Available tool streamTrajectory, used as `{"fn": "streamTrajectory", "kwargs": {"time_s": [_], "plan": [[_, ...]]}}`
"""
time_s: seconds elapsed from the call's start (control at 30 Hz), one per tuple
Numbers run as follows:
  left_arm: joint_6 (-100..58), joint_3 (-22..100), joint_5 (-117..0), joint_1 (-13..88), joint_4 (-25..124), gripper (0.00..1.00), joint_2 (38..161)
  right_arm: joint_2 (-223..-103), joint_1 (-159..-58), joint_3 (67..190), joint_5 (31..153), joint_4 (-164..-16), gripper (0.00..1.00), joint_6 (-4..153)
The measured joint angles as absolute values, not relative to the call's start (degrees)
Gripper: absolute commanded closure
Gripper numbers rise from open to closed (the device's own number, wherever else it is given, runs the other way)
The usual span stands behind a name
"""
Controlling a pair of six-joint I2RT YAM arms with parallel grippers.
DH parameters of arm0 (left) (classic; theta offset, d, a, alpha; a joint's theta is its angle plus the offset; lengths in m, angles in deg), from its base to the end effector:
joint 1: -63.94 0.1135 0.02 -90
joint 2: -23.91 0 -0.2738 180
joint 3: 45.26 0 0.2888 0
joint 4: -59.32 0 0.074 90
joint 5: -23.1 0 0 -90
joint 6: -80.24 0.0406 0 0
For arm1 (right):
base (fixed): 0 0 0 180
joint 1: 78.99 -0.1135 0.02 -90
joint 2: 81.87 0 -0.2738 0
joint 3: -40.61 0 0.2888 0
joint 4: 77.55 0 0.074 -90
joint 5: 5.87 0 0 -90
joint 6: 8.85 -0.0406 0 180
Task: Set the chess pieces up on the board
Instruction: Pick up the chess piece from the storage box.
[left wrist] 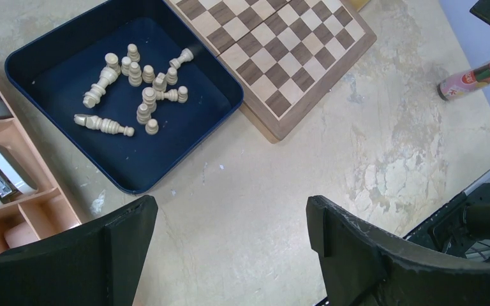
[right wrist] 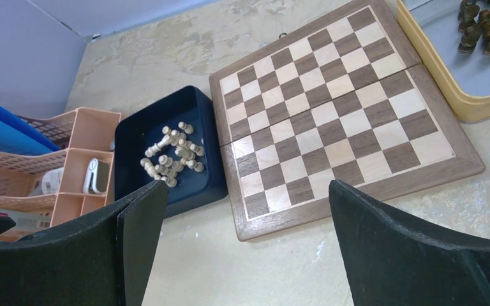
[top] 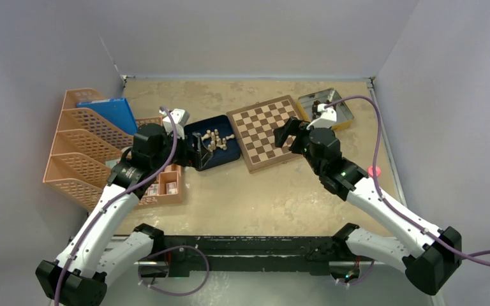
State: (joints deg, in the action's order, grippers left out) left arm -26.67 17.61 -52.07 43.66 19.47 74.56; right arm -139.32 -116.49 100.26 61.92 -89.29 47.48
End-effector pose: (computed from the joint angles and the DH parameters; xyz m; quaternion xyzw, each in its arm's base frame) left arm 0.2112 -0.0891 0.3338 0.0917 0.8460 -0.2684 0.4515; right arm 0.2246 0.1530 0.3369 0.0993 0.7529 0.2492 0.6010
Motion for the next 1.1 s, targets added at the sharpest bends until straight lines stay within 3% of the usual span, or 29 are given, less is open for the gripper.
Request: {"fn": "streamTrajectory", "kwargs": {"time_s": [0.83, 1.1], "plan": [[-26.7, 17.6, -49.9, 43.7, 19.4, 0.13, 73.8, -145.0, -116.5, 106.0, 57.3, -86.2, 0.02, 44.0], [-26.7, 17.6, -50.0, 43.7, 19.4, 0.13, 73.1, -156.0, -116.1, 110.6, 48.6, -84.6, 0.04, 48.5]]}}
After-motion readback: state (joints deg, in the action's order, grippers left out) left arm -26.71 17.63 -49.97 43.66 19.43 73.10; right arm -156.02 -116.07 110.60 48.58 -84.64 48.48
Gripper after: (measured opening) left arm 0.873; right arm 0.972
